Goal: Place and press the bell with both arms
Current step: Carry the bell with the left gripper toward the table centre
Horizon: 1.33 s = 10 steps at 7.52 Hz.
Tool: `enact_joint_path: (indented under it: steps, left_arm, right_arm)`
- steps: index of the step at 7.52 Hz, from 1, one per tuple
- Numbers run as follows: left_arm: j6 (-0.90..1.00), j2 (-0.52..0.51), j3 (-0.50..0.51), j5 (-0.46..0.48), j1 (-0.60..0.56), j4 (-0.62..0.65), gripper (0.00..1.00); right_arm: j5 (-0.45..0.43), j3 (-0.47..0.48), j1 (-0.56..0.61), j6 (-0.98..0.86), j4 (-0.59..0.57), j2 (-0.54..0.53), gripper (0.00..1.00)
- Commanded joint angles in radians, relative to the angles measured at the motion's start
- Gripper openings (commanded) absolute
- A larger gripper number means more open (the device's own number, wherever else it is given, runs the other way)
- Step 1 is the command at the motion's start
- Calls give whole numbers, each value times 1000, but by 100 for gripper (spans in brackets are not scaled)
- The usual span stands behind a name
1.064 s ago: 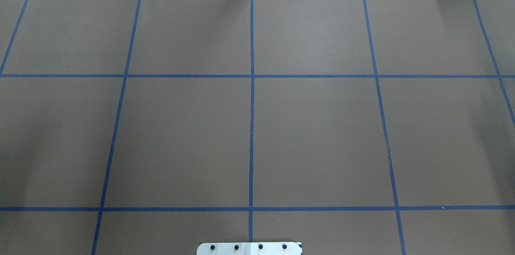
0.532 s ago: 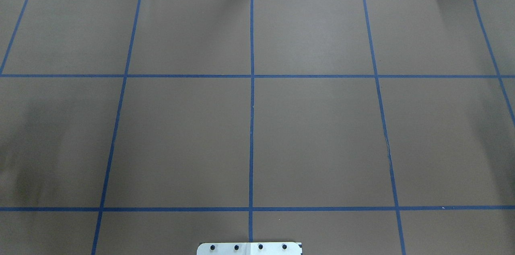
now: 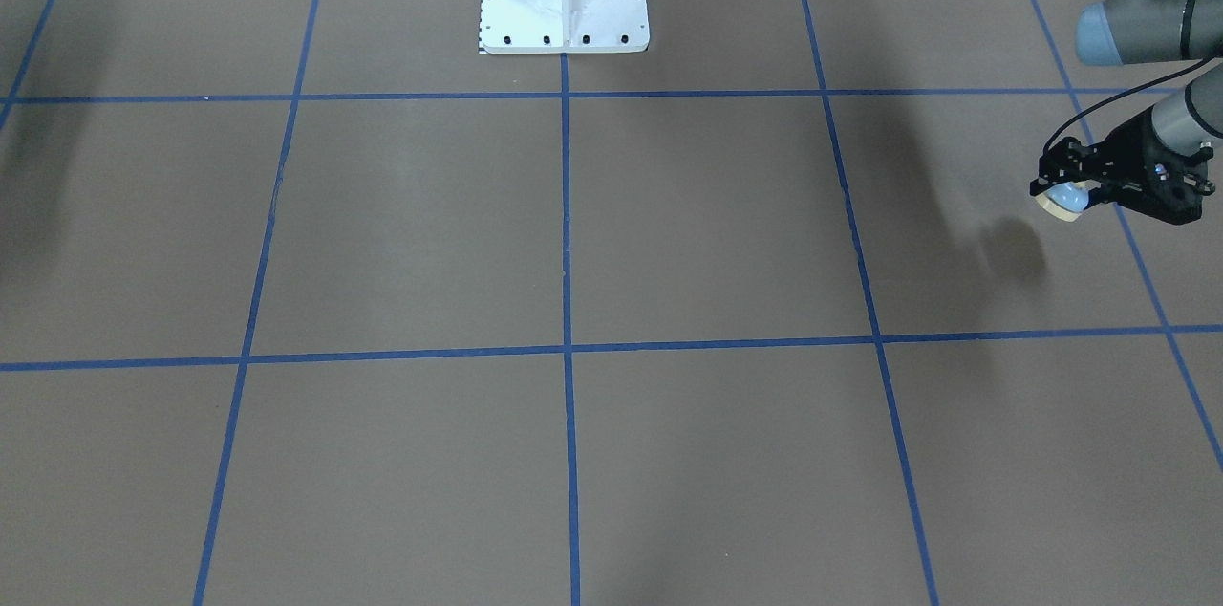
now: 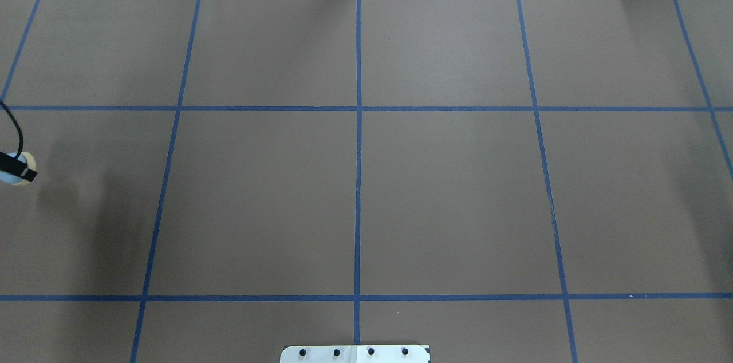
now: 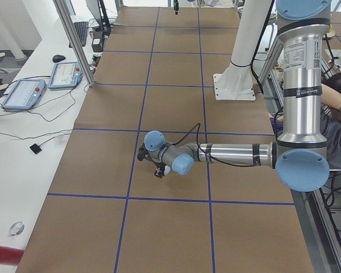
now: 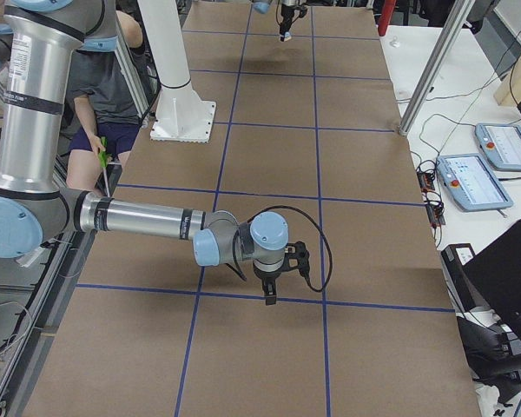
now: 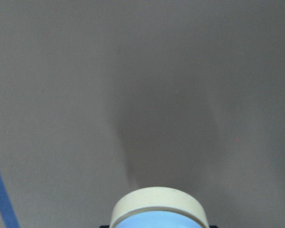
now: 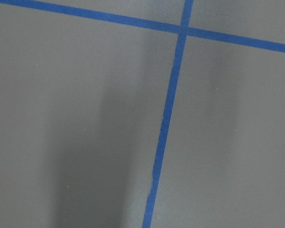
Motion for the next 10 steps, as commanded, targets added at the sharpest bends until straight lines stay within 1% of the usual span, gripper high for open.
enact_joint_path:
  steps: [1, 2, 3, 4, 5, 7, 8, 9, 10]
  left_arm:
    - [0, -204, 2, 31, 9, 195, 23]
    - [0, -289, 0, 45, 13, 292, 23]
    - [-6, -381, 3, 86, 36, 397, 23]
    - [-15, -480, 5, 103, 88, 525, 24]
    - [-78, -560, 7, 104, 132, 597, 24]
    - [-304, -700, 43, 133, 272, 613, 24]
    - [-427, -798, 100, 134, 339, 624, 24]
    - [-519, -902, 190, 135, 392, 626, 24]
    - [-570, -985, 280, 135, 418, 626, 25]
  right_arm:
    - [-4, -4, 2, 0, 0, -8, 100]
    - [-6, -5, 2, 0, 0, -10, 100]
    - [-7, -7, 4, 2, -2, -11, 100]
    - [-10, -10, 13, 2, -2, -16, 100]
    - [-16, -10, 19, 2, -2, -16, 100]
    - [-17, -11, 19, 0, -3, -19, 100]
    - [-20, -11, 19, 2, -5, -18, 100]
    - [-20, -11, 22, 2, -6, -18, 100]
    - [-18, -11, 26, 2, -8, -18, 100]
